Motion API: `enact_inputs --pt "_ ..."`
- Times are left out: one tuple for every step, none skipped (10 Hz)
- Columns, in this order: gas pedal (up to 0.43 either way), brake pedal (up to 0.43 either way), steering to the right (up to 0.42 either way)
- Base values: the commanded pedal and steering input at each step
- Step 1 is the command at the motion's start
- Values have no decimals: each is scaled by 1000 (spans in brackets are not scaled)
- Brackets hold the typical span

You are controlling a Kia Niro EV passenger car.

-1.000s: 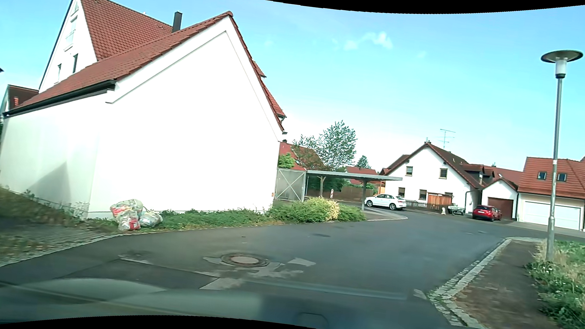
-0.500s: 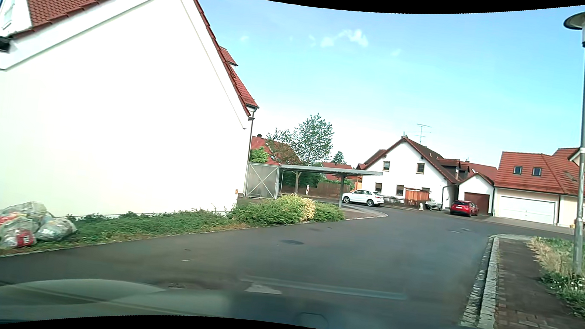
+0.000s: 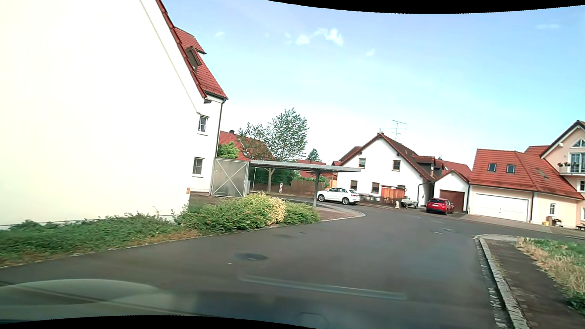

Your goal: Follow the waypoints while adhering to traffic rules and regulations

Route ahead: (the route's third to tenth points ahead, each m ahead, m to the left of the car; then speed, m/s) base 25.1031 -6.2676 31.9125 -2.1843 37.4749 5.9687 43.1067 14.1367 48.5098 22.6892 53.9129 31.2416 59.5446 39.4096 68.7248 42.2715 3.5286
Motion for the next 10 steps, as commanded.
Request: enact_inputs --pt "20 0 227" --pt "20 0 236" --pt "28 0 245" --pt "28 0 249" --pt "39 0 250" --pt "67 0 251" --pt "67 0 251" --pt "67 0 250" --pt "59 0 249" --pt "39 0 249"
